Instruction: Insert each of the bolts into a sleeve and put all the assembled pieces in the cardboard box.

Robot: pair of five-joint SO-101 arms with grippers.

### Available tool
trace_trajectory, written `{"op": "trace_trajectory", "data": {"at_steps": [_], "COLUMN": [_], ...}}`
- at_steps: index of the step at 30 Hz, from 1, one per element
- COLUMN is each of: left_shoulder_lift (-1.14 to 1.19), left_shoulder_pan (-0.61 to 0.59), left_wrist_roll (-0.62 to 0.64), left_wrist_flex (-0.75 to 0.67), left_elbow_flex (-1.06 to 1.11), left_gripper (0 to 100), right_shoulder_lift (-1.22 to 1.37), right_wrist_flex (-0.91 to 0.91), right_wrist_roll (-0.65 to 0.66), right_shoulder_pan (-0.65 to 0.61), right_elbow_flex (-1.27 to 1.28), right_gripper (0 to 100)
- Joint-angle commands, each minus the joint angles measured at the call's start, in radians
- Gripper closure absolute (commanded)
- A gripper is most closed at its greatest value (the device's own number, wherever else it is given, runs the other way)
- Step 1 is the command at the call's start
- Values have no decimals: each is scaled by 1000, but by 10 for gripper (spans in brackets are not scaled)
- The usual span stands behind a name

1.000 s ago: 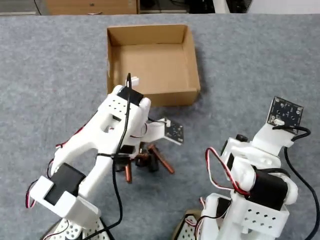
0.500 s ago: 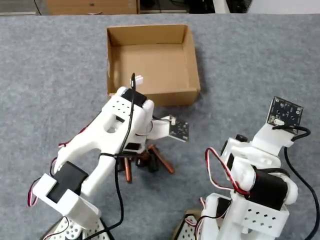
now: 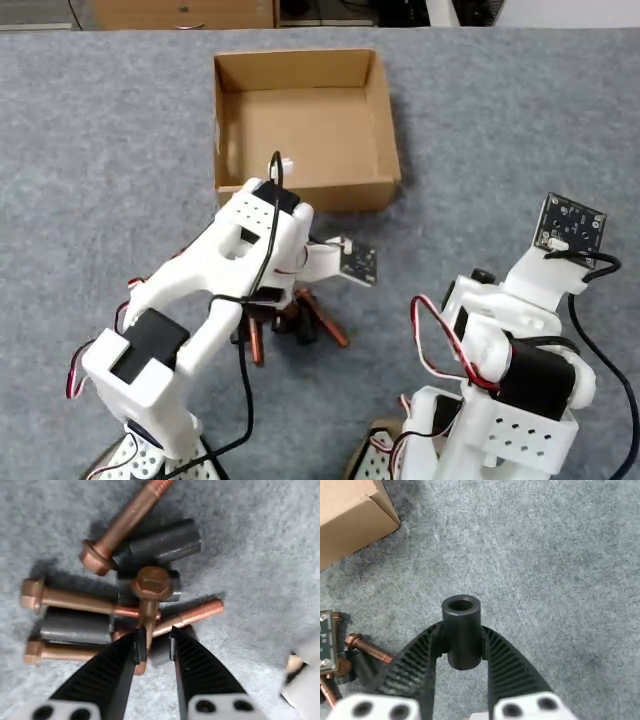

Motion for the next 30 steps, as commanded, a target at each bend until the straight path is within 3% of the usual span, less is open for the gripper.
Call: {"op": "trace_trajectory", "data": {"at_steps": [1,14,30], "left_shoulder_lift": [-2,-1,-2], "left_shoulder_pan": [6,9,5], "left_wrist_roll": [-3,5,107], "left_wrist_flex": [-44,-75,-189], "left_elbow_flex": [-6,2,31], "left_gripper": [908,911,911], "right_shoulder_lift": [-5,-5,-5], "right_wrist_flex": [-28,-57,-55], "right_wrist_roll": [-6,-5,-6], "right_shoulder_pan": [4,4,4], "right_elbow_flex": [-2,27,28], "right_gripper": [998,998,998]}}
